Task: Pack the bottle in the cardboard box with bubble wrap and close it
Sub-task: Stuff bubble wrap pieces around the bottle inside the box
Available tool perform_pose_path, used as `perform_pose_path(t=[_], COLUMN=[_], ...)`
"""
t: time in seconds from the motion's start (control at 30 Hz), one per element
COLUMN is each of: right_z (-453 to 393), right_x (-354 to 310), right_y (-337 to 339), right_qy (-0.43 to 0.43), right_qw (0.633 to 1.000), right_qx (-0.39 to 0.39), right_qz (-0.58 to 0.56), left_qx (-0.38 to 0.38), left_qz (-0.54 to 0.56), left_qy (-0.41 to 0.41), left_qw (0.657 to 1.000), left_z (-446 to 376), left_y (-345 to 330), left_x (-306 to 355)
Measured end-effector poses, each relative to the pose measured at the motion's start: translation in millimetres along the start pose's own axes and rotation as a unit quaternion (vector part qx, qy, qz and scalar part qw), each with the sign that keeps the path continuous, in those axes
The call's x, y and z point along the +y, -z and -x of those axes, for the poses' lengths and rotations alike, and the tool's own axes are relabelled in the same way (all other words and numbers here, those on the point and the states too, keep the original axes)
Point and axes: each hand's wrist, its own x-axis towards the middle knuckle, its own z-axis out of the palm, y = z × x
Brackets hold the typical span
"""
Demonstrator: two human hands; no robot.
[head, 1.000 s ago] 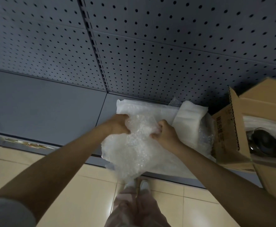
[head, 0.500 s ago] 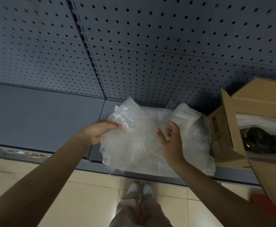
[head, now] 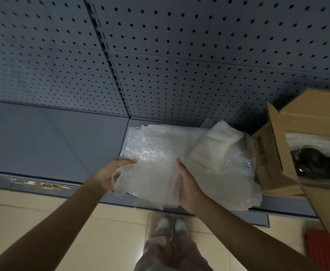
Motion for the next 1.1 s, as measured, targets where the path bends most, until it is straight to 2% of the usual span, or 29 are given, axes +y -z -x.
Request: perform_pose_path(t=[0.07,0.13,0.2,0.3,0.43,0.57,0.63,0.7,0.83,0.9,0.97,1.03,1.1], right_z=[-0.6,0.7,3.8,10.0,13.8,20.1,20.4,18.9,17.8,19.3,20.5,26.5,33.0], right_x=[-7.9,-18.1,-29.7,-47.8,-60.1,-56.0,-48.9,-42.3,-30.8,-26.9,-26.0,-29.1,-35.9], right_y=[-0.1,1.4,4.6,2.3,-7.3,-16.6,-17.7,-16.3,-11.9,-10.2,-9.1,-10.3,-7.9], right_qy=[0.045,0.091,0.140,0.212,0.345,0.441,0.490,0.503,0.464,0.438,0.404,0.386,0.430], right_qw=[0.998,0.982,0.957,0.922,0.820,0.730,0.661,0.624,0.589,0.589,0.608,0.650,0.695], right_qx=[0.027,0.074,0.125,0.186,0.271,0.276,0.272,0.260,0.211,0.178,0.125,0.070,0.086], right_qz=[0.042,0.145,0.220,0.266,0.368,0.442,0.499,0.539,0.627,0.655,0.671,0.651,0.570], left_qx=[-0.027,-0.043,-0.036,-0.021,0.018,0.067,0.069,0.056,-0.012,-0.066,-0.081,-0.047,-0.012], left_qz=[-0.012,-0.029,-0.042,-0.086,-0.110,-0.032,-0.028,-0.024,0.016,0.006,-0.046,-0.071,-0.060], left_qy=[0.006,0.006,-0.036,-0.113,-0.193,-0.203,-0.203,-0.208,-0.194,-0.179,-0.173,-0.182,-0.175], left_qw=[1.000,0.999,0.998,0.990,0.975,0.976,0.976,0.976,0.981,0.982,0.981,0.980,0.983], left_z=[3.2,6.6,10.9,17.4,21.7,23.1,24.6,26.4,28.3,29.2,29.8,29.0,25.4], left_y=[-2.2,-3.2,-6.2,-20.4,-52.5,-84.5,-98.2,-107.5,-110.6,-109.0,-109.0,-106.4,-99.3], left_x=[1.3,6.9,15.3,24.9,29.3,33.6,33.2,32.2,31.7,30.2,26.2,25.8,30.3])
